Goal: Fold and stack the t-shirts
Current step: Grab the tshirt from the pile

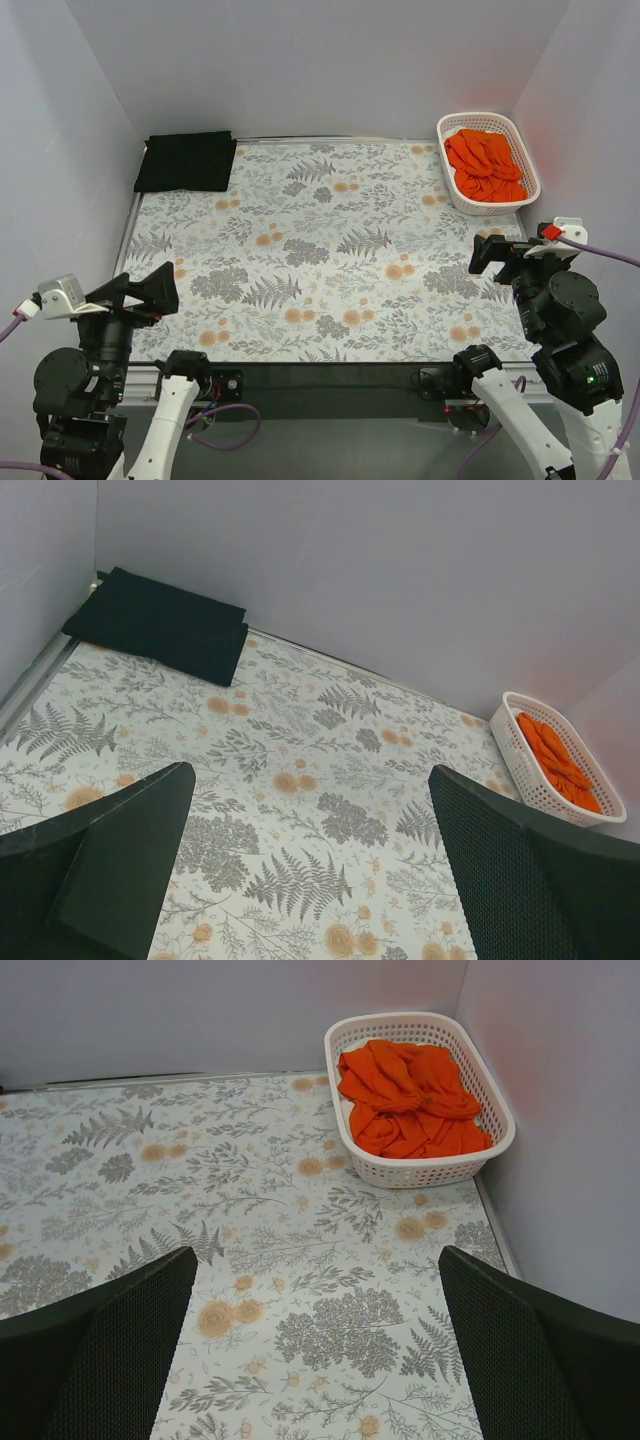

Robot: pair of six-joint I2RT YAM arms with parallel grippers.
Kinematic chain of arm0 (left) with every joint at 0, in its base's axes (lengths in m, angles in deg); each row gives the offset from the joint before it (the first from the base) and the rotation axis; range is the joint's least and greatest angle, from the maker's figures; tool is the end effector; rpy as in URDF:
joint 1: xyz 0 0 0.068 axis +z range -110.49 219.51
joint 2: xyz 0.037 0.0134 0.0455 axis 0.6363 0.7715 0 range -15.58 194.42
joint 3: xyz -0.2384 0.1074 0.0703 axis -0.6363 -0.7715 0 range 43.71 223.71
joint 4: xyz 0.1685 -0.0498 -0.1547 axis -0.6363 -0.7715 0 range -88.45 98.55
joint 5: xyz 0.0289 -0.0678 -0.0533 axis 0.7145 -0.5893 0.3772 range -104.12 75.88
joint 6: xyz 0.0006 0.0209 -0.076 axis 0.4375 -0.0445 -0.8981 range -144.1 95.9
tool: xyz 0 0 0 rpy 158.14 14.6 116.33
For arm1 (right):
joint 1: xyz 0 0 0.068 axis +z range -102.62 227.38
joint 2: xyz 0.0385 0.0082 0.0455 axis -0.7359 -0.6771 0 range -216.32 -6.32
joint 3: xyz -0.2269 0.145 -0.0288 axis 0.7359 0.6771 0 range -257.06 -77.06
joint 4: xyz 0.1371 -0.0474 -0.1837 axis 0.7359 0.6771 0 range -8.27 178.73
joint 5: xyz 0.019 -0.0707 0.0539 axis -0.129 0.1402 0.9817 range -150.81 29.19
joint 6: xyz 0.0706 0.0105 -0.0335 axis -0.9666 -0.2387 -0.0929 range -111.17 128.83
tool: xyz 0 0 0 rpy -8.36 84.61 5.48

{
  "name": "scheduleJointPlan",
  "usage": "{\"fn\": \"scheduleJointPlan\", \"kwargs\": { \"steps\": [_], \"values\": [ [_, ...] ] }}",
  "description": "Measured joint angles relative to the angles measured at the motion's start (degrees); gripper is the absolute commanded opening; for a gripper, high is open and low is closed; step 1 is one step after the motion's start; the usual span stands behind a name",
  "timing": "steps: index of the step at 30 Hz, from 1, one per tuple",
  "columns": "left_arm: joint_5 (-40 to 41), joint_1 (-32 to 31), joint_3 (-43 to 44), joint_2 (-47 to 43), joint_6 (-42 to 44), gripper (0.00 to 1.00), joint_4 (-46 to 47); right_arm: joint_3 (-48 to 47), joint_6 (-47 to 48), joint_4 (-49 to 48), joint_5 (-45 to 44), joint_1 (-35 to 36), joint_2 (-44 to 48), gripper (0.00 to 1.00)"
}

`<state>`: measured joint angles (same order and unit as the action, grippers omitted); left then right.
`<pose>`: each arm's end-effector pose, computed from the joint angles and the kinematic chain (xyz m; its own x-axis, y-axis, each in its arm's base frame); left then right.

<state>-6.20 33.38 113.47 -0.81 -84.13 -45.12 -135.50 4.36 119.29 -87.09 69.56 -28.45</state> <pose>-0.0166 0.0111 0.3944 0.0385 -0.8671 -0.4967 0.0043 0.4972 -0.8676 0.0578 -0.0088 0.3852 -0.0147 0.0695 -0.9975 0.0728 0.9950 0.0682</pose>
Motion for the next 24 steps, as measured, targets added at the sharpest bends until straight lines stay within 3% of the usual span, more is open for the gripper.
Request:
{"fn": "scheduleJointPlan", "kwargs": {
  "steps": [6,11,19,24],
  "values": [
    [-1.0,-0.1,0.9,0.0,-1.4,0.98,-1.0,-0.9,-0.5,0.7,1.1,0.0,-1.9,0.98],
    [-2.6,-0.1,0.8,0.0,-2.8,0.98,-1.9,-2.7,-1.6,1.0,4.0,0.0,-9.3,0.98],
    [-2.8,-0.1,0.1,2.7,-5.0,0.98,-3.8,-8.9,-2.9,-0.8,7.1,0.0,-32.1,0.98],
    [-2.8,-0.1,-1.1,6.3,-6.9,0.98,-4.7,-16.8,-2.7,-4.2,6.1,-2.0,-51.6,0.98]
  ]
}}
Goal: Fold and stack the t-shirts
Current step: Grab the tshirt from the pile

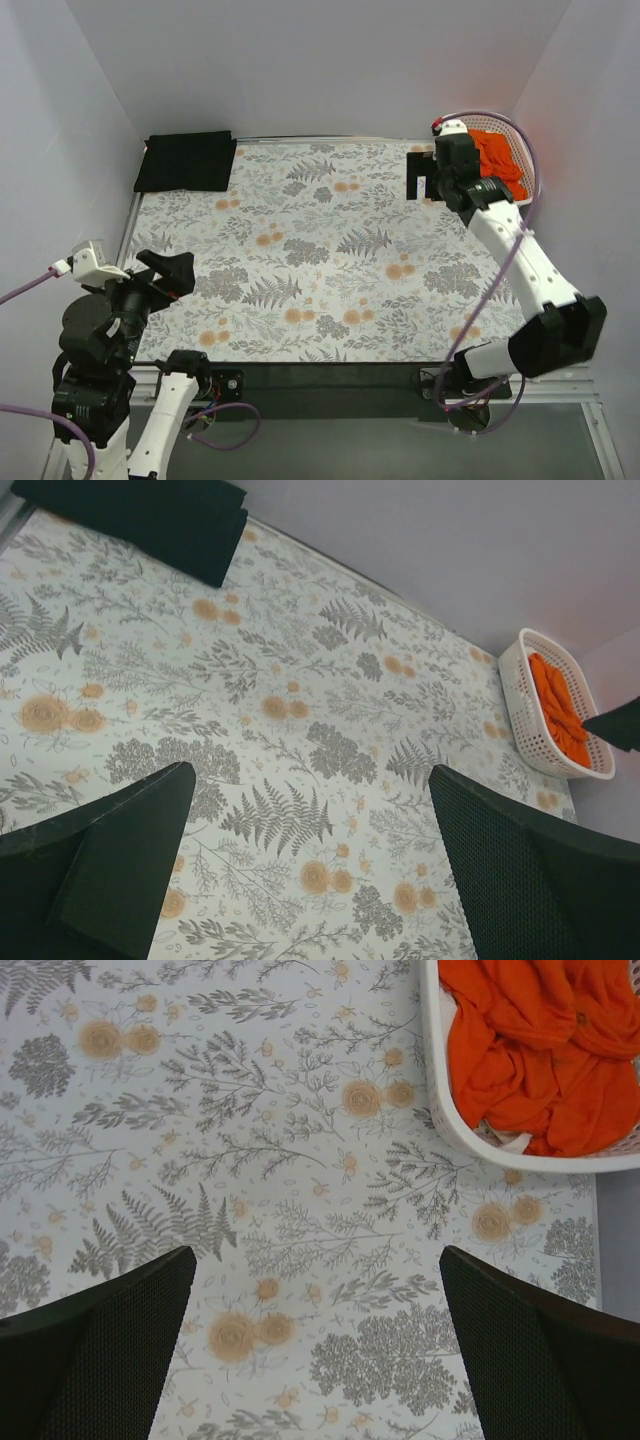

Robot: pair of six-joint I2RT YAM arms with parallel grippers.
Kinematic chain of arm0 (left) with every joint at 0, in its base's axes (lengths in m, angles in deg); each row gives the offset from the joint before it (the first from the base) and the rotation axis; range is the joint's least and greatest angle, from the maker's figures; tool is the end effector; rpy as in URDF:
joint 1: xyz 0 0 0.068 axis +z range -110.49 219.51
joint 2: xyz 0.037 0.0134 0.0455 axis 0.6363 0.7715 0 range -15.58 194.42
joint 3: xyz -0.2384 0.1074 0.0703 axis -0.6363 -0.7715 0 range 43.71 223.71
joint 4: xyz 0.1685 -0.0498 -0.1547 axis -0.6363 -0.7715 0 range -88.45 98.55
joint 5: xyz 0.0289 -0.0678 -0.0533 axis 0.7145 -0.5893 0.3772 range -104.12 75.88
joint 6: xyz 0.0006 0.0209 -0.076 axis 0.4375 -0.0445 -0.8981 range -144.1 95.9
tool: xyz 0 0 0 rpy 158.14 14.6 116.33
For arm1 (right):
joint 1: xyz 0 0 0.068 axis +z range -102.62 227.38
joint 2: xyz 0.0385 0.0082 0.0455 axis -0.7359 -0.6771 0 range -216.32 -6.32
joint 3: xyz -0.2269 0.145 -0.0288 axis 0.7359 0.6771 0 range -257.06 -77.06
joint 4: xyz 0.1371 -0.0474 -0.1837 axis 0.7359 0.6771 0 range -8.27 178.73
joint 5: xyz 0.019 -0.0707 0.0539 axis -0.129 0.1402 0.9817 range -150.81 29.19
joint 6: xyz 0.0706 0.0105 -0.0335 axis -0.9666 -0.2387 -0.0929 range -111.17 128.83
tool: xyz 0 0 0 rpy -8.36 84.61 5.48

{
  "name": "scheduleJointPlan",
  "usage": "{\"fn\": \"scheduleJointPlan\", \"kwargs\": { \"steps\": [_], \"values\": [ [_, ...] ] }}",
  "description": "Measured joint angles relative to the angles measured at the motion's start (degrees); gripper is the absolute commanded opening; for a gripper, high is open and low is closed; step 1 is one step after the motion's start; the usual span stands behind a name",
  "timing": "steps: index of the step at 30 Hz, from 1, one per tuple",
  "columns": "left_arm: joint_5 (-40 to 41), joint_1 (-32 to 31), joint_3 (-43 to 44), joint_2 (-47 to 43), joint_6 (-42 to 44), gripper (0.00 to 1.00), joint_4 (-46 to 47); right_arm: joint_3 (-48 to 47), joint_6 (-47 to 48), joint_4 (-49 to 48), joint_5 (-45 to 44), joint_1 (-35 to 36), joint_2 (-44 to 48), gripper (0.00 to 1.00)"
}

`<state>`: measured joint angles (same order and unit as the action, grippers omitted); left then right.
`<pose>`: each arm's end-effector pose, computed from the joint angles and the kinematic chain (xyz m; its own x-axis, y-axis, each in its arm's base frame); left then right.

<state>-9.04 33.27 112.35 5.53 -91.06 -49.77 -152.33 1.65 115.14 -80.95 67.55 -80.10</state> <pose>0.0164 0.0042 0.3808 -0.0929 -0.9119 -0.3997 -0.1626 0.4100 -0.8975 0.2685 0.0738 0.3579 -0.4987 -0.0581 -0.8648 0.0131 0.9971 -0.0746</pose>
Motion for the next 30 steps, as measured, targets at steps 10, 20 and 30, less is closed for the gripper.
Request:
{"fn": "scheduleJointPlan", "kwargs": {
  "steps": [10,20,30],
  "values": [
    [0.8,0.0,-2.6,6.6,-4.7,0.98,1.8,-27.3,-1.9,-3.9,2.3,-15.0,-34.9,0.93],
    [-2.3,0.0,-5.8,12.6,-7.1,0.98,6.6,-37.8,-7.0,-7.5,7.8,-27.2,-52.3,0.79],
    [-8.0,0.0,-10.6,17.3,-7.7,0.98,10.6,-38.2,-7.5,-13.7,14.8,-30.0,-57.3,0.31]
  ]
}}
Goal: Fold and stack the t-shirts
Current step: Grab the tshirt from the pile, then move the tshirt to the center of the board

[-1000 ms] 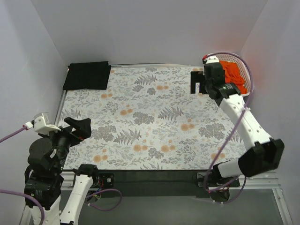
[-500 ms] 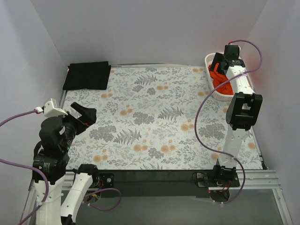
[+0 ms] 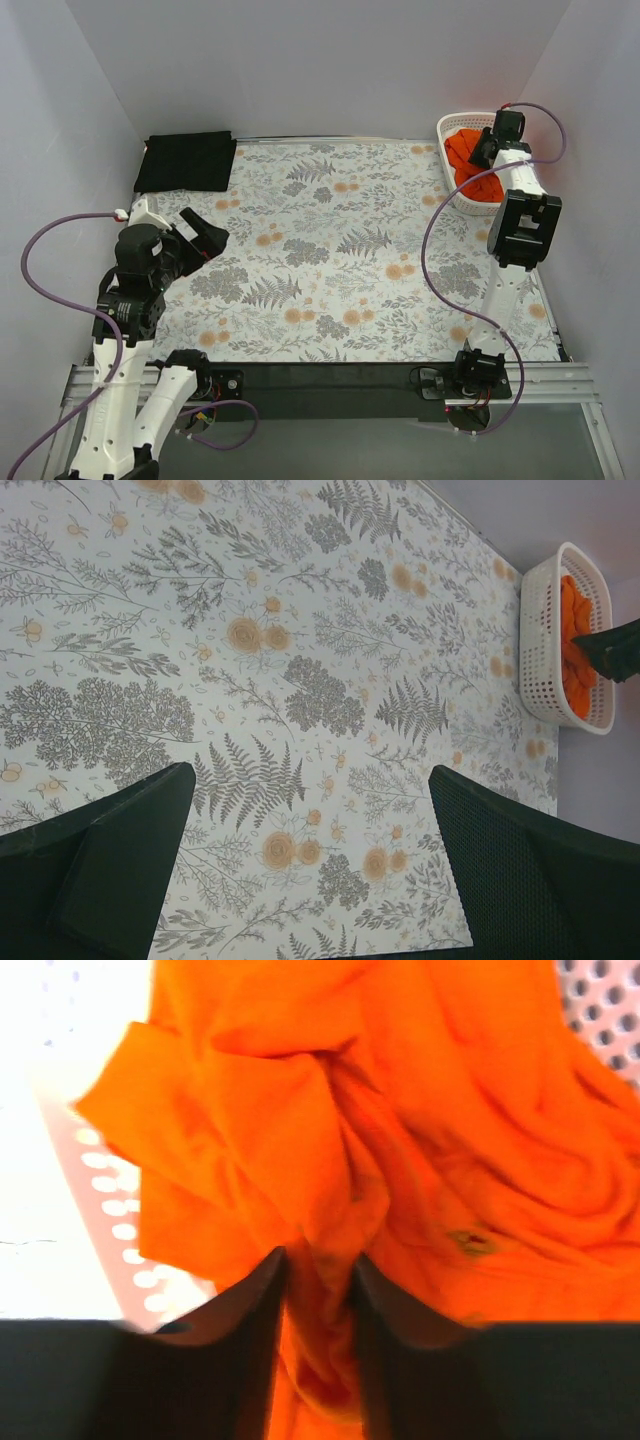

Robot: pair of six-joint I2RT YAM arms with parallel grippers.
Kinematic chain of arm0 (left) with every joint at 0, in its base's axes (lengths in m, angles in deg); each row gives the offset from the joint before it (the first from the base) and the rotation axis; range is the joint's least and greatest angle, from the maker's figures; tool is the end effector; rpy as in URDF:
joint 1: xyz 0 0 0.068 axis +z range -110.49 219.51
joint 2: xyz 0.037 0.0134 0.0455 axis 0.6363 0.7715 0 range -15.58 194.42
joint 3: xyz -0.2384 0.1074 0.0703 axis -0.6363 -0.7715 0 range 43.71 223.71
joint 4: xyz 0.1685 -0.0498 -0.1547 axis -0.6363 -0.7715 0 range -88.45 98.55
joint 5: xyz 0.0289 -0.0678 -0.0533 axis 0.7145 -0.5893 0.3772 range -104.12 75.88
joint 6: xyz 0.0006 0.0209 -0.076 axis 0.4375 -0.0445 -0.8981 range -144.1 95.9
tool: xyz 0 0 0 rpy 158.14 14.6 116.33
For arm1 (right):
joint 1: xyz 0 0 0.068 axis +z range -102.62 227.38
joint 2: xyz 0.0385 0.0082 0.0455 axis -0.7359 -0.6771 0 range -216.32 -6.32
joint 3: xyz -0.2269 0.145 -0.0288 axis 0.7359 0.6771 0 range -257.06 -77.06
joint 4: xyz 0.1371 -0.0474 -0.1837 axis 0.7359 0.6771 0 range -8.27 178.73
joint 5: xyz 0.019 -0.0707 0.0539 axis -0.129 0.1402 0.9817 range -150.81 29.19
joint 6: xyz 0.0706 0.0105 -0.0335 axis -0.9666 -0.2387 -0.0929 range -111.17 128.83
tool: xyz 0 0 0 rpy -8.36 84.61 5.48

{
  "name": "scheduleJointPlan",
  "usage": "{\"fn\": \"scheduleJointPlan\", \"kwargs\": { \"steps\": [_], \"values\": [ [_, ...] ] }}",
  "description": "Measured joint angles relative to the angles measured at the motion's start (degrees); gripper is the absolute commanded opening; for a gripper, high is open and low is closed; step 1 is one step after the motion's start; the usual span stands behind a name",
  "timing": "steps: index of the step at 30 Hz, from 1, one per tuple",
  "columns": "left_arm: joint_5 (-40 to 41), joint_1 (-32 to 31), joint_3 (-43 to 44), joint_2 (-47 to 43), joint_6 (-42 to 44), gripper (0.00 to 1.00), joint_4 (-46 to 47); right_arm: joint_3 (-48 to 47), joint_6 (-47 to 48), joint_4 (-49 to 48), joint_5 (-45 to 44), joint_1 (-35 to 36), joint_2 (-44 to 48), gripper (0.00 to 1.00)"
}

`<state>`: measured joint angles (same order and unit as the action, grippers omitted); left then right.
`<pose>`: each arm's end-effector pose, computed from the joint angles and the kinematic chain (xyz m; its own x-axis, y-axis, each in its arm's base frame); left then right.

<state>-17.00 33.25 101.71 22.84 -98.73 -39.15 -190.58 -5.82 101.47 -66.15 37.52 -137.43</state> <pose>0.1215 -0.0168 0.3382 -0.2716 -0.9390 -0.2110 -0.4111 0.3114 -0.8567 0.5194 -0.0967 0.2172 -0.5165 0.3454 -0.7835 0.3867 0.9105 0.1465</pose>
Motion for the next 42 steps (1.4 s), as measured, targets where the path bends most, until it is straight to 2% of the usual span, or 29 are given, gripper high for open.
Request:
{"fn": "scheduleJointPlan", "kwargs": {
  "steps": [1,2,4,9,15,20,26,29,32,38,40,42],
  "values": [
    [-0.3,0.0,-0.6,0.0,0.0,0.98,0.2,0.0,0.1,-0.2,0.6,0.1,0.0,0.23],
    [-0.8,0.0,-1.2,0.0,0.0,0.98,0.2,0.0,0.2,-0.5,1.3,0.2,0.0,0.08],
    [-1.3,0.0,-1.9,0.1,0.0,0.98,0.5,0.4,0.2,-1.4,2.4,0.2,0.3,0.01],
    [-2.2,0.0,-3.4,-0.2,0.2,0.98,2.7,6.1,1.7,-2.8,3.7,0.8,4.3,0.01],
    [-3.2,0.0,-4.6,-0.6,0.3,0.98,5.3,9.2,5.7,-2.1,3.8,4.1,14.0,0.01],
    [-3.2,0.0,-7.0,-1.7,0.1,0.98,7.9,9.0,8.1,-2.3,4.7,13.4,26.9,0.01],
    [-1.9,-0.2,-9.6,-4.0,-0.5,0.98,9.4,6.1,7.0,-5.1,10.8,32.0,37.7,0.01],
    [-1.6,-0.5,-9.7,-5.2,-0.8,0.98,9.9,3.4,4.6,-7.7,17.0,40.7,37.9,0.01],
    [-1.4,-0.7,-9.7,-6.5,-0.9,0.98,10.3,-1.6,2.1,-8.6,22.9,45.9,34.8,0.01],
    [-1.2,-1.2,-9.7,-7.1,-0.8,0.98,10.2,-6.1,-0.7,-10.7,29.7,49.7,30.8,0.01],
    [-1.1,-1.4,-9.7,-7.1,-0.8,0.98,10.2,-4.7,-0.5,-11.6,29.7,49.7,31.5,0.01],
    [-1.1,-1.4,-9.7,-7.1,-0.8,0.98,10.2,0.8,-0.1,-12.6,29.3,49.2,34.7,0.01]
  ]
}}
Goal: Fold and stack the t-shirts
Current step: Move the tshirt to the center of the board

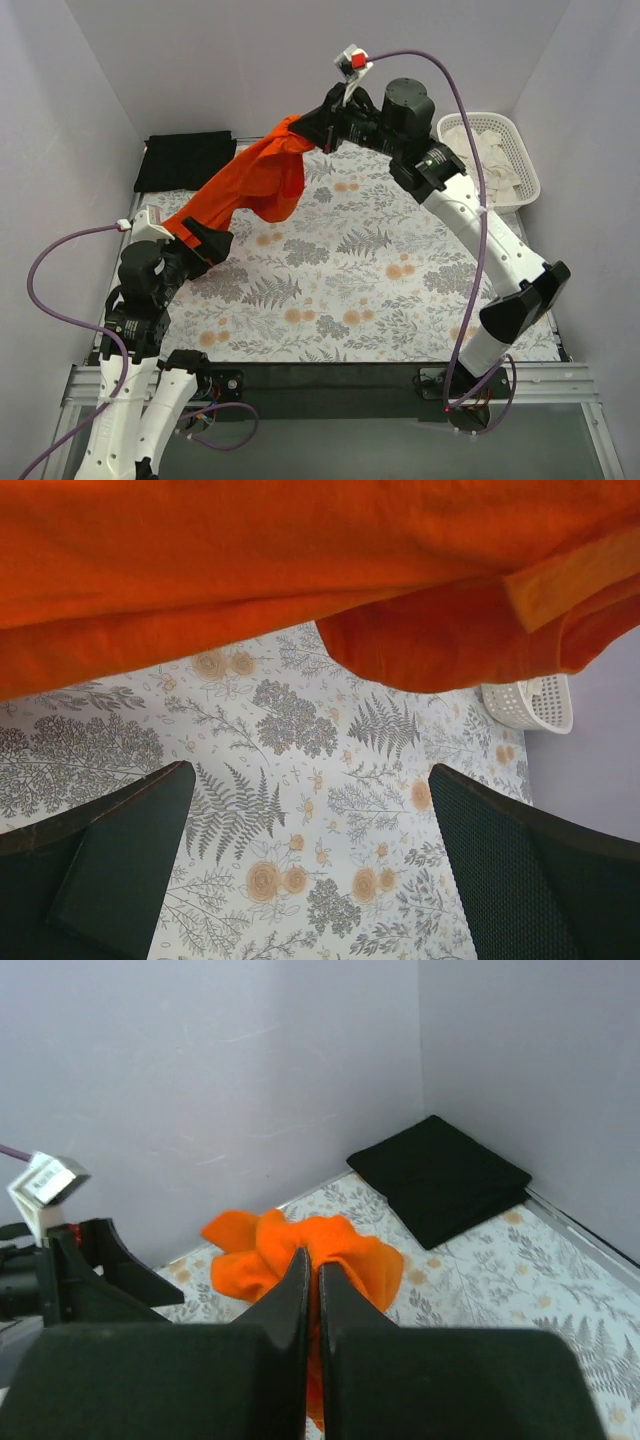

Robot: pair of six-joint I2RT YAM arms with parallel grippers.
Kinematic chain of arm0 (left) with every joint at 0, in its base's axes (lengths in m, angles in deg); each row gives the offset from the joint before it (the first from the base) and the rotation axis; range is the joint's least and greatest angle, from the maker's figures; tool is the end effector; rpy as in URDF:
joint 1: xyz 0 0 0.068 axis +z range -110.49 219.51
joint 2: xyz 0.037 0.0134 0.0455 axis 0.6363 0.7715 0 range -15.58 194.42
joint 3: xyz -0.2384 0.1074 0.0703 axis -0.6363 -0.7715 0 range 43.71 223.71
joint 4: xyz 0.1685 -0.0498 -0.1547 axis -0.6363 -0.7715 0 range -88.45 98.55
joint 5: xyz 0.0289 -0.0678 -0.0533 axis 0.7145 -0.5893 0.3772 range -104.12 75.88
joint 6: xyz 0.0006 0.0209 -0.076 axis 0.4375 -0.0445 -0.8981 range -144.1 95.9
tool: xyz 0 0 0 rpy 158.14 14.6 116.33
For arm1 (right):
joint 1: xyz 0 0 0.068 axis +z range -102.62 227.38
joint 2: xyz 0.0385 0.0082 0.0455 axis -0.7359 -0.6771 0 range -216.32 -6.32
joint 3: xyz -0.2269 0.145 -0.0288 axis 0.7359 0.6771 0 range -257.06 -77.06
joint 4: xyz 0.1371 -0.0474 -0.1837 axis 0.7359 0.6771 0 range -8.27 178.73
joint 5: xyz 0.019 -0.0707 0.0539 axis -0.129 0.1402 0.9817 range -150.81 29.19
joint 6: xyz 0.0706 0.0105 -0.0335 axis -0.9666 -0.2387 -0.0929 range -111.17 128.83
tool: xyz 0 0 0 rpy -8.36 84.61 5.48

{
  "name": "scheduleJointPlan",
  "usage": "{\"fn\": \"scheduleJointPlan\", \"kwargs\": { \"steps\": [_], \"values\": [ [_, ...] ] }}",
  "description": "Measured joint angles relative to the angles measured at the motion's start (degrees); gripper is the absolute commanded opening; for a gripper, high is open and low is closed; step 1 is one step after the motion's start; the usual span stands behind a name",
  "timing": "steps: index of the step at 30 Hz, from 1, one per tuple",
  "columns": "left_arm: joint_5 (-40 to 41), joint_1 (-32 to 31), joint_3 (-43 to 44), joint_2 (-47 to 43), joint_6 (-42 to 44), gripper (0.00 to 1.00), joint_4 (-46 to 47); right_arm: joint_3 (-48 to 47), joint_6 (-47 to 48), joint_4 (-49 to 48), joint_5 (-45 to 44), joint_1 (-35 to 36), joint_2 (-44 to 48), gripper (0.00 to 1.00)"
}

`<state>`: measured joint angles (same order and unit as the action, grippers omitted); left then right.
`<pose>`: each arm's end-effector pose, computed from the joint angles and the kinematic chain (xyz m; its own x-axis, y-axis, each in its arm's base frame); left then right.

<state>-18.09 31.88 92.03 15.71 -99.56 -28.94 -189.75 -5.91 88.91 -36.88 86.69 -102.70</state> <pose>0.1156 -0.0203 0.3205 -0.2774 -0.9371 -0.2118 -0.2859 0.2910 -0.9130 0.2714 0.2577 0.5134 -0.1075 0.2126 -0.9712 -0.8909 0.4131 0.1890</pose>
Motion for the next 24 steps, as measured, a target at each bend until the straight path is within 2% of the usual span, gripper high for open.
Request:
{"fn": "scheduleJointPlan", "kwargs": {
  "steps": [2,9,10,12,13,16,18,22,24],
  "values": [
    [0.0,0.0,0.0,0.0,0.0,0.98,0.0,7.7,0.4,-1.9,-2.1,-0.7,4.2,0.01],
    [-0.2,0.0,-0.4,0.6,-0.9,0.98,-0.2,43.9,2.3,-2.6,-12.8,-6.3,22.4,0.02],
    [-0.3,0.0,-0.7,0.8,-1.1,0.98,-0.1,48.8,2.5,-2.2,-14.9,-7.5,24.3,0.05],
    [-0.5,0.0,-1.9,1.5,-2.1,0.98,-0.2,56.7,2.3,-0.4,-19.9,-10.6,26.9,0.21],
    [-0.6,0.0,-2.5,2.1,-2.6,0.98,-0.2,59.6,1.9,1.4,-22.7,-12.2,27.7,0.36],
    [-1.2,0.0,-4.5,4.3,-4.3,0.98,-0.3,62.1,1.4,7.4,-30.4,-16.2,27.9,0.5],
    [-1.6,0.0,-5.9,6.2,-5.4,0.96,-0.3,62.1,1.9,9.0,-32.9,-17.3,28.3,0.5],
    [-1.8,0.0,-8.3,9.6,-7.9,0.92,-0.4,62.2,2.4,10.3,-31.4,-17.2,29.2,0.51],
    [-0.9,0.0,-9.4,11.6,-9.9,0.83,-0.9,63.1,1.9,10.3,-28.8,-17.1,29.9,0.5]
  ]
}}
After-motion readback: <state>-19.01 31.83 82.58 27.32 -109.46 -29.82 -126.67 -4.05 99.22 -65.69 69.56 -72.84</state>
